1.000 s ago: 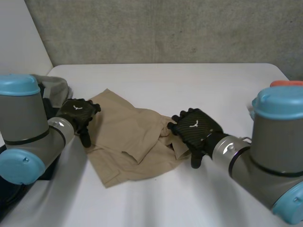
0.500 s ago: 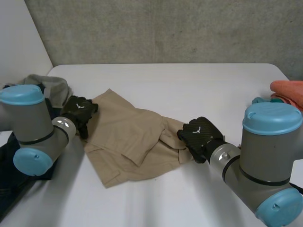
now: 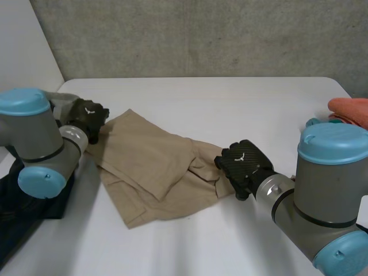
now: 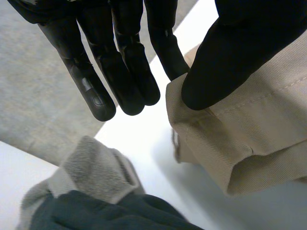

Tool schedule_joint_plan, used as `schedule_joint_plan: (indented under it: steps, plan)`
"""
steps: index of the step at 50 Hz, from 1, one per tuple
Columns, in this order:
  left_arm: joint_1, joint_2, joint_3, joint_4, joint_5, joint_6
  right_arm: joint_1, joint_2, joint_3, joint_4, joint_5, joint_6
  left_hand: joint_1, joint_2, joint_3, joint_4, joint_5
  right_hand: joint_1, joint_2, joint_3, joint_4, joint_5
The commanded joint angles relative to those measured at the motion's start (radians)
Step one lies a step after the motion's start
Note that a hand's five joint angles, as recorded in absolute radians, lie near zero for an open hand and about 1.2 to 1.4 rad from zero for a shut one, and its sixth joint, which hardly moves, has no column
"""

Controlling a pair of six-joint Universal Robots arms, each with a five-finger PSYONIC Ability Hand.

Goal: Fold the laundry.

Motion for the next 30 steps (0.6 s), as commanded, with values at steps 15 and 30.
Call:
schedule_joint_plan:
  steps: [15,30]
  plan:
    - [-0.085,0.131,0.002,-0.005,-0.004,-0.220,-0.093,-0.084,-0.028,0.013,0.000,0.175,0.276,0.207,0.210,0.199,0.246,-0.288,-0.383,-0.388,-0.390,-0.387]
    - [-0.110,0.180,-0.072,-0.013,-0.011,-0.225,-0.118,-0.088,-0.067,0.060,-0.003,0.182,-0.316,-0.385,-0.382,-0.394,-0.346,-0.302,-0.398,-0.403,-0.405,-0.401]
